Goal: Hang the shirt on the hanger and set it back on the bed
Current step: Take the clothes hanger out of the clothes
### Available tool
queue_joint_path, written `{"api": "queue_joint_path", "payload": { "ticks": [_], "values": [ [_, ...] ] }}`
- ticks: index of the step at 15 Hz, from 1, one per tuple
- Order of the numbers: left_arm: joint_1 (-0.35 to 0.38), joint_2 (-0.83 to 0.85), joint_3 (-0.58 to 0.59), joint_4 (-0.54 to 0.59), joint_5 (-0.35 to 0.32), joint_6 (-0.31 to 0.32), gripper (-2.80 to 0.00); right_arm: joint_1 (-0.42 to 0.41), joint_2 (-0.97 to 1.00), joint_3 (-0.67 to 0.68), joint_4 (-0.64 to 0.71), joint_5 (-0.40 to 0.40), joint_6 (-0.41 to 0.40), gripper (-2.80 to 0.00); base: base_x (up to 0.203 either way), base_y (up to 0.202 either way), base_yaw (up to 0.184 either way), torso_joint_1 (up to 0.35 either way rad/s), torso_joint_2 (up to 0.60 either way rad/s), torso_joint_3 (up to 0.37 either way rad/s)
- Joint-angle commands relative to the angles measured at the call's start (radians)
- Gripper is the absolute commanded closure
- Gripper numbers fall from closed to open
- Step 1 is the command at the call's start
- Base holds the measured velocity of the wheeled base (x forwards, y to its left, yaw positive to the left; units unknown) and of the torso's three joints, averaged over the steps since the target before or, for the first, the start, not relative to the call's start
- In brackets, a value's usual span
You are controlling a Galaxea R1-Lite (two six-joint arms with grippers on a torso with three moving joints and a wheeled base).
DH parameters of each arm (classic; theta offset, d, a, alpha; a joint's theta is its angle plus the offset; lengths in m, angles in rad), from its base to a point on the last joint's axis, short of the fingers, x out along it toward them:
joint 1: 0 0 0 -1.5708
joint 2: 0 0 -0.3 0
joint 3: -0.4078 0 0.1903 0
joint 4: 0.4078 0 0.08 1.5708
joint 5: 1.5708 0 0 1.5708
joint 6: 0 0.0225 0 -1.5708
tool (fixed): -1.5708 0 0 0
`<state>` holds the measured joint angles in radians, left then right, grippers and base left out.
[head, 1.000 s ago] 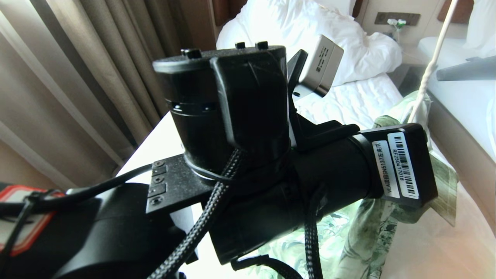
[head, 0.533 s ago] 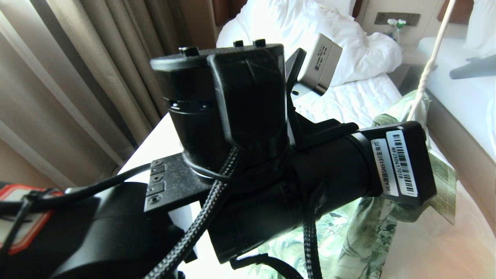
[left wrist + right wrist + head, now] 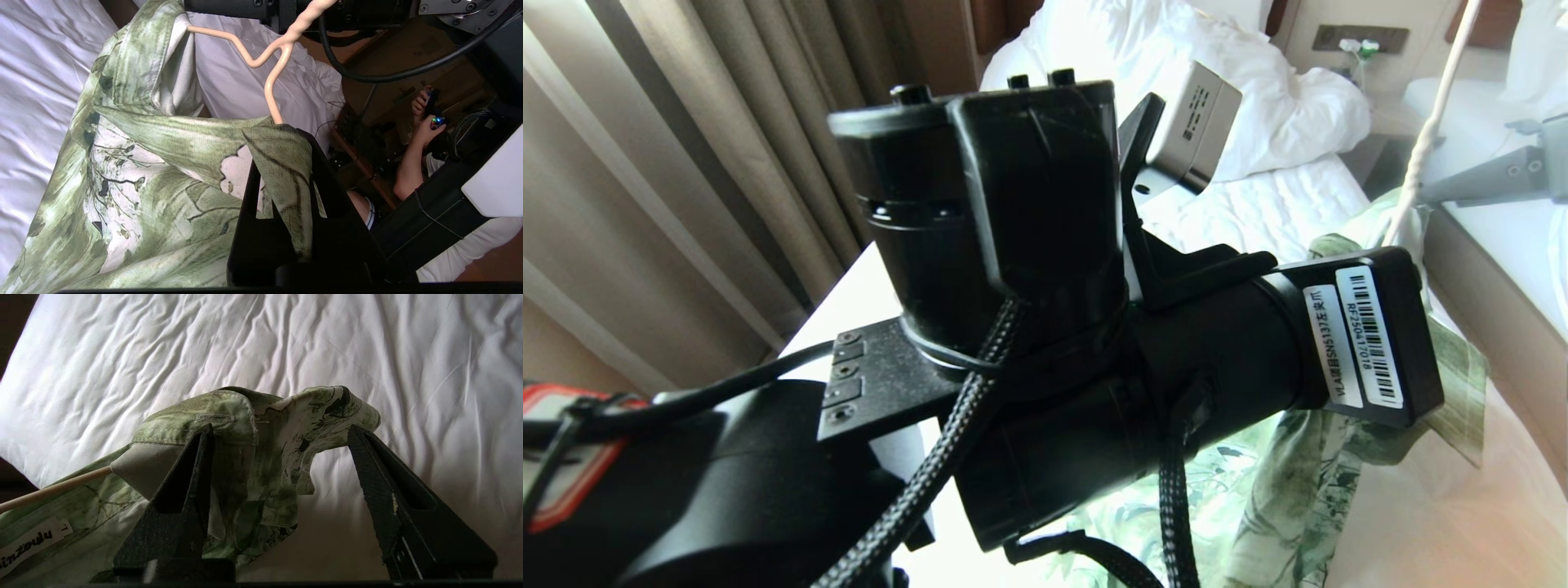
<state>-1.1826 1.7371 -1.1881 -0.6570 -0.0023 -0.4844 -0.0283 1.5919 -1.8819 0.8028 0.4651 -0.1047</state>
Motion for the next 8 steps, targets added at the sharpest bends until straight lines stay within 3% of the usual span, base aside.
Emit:
{"api": "queue_joint_path", "payload": {
  "ticks": [1,5,8],
  "values": [
    [0.0,0.001,0.001,-0.004,-0.001,-0.003,0.0,0.001,0.019,-0.002,0.004,0.046,0.006,-2.8,0.0,0.0,0.0,0.0,0.0,0.0],
    [0.0,-0.001,0.002,-0.005,-0.001,-0.003,0.0,0.023,0.02,0.009,-0.083,0.093,0.109,-2.8,0.0,0.0,0.0,0.0,0.0,0.0],
    [0.0,-0.001,0.002,-0.004,-0.001,-0.002,0.0,0.037,0.024,0.019,-0.089,0.124,0.132,-2.8,0.0,0.0,0.0,0.0,0.0,0.0]
  ]
}}
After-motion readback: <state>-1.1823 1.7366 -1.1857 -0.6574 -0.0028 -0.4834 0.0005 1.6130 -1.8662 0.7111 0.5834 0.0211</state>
